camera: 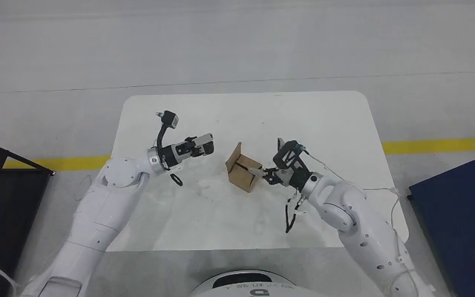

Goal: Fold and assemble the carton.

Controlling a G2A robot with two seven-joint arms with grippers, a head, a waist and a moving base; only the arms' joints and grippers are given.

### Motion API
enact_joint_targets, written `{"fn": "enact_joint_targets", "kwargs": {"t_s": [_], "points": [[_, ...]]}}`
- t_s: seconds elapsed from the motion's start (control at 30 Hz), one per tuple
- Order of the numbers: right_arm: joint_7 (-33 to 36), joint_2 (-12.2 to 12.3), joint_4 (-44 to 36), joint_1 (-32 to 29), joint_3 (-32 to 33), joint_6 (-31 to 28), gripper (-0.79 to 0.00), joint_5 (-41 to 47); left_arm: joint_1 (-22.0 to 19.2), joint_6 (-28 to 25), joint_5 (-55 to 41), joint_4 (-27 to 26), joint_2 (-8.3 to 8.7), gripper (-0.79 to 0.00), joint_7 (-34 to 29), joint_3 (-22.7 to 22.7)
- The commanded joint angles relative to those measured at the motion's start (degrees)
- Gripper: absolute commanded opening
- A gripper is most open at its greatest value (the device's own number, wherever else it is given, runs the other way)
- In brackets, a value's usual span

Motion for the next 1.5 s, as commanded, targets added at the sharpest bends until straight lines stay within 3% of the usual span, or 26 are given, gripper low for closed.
{"fn": "enact_joint_targets", "kwargs": {"t_s": [0.0, 0.1, 0.27, 0.43, 0.67, 0.97, 1.27, 1.37, 1.47], "points": [[-4.7, 0.3, 1.9, -1.9, 0.9, -2.0, 0.000, -1.4, -0.9, 0.9, -0.1, -0.5, -0.34, 0.000, -0.4, 1.4], [-8.2, 0.6, 5.2, -3.6, 1.7, -4.2, 0.000, -4.4, -2.8, 2.2, 1.2, -0.2, -0.98, 0.000, 0.1, 3.7], [-6.6, 0.5, 8.8, -3.0, 1.4, 0.3, -0.012, -7.8, -5.7, 3.0, 2.5, 0.8, -2.24, 0.000, 1.9, 7.4], [-5.1, -0.4, 11.9, 1.3, -2.2, 3.0, 0.000, -9.0, -7.3, 4.0, 3.5, 0.4, -3.23, 0.000, 2.6, 10.4], [-5.1, -1.5, 15.4, 6.0, -6.5, 2.2, -0.003, -9.0, -7.9, 5.7, 5.3, 0.0, -3.84, 0.000, 2.9, 12.1], [-7.3, -1.9, 18.0, 7.3, -8.4, -0.7, 0.000, -9.1, -7.7, 7.4, 8.7, 1.5, -4.48, 0.000, 2.8, 14.5], [-17.2, 0.0, 14.3, 2.0, -2.9, -11.7, 0.000, -10.1, -8.2, 7.7, 10.5, 2.4, -5.01, 0.000, 3.4, 15.4], [-20.5, 0.4, 14.0, 0.5, -0.6, -11.5, 0.000, -9.7, -8.1, 7.7, 11.1, 2.4, -5.05, 0.000, 3.5, 15.3], [-19.7, 0.2, 14.7, 1.1, -0.4, -9.3, 0.000, -8.5, -7.8, 7.8, 11.7, 2.2, -5.05, 0.000, 3.6, 15.2]]}}
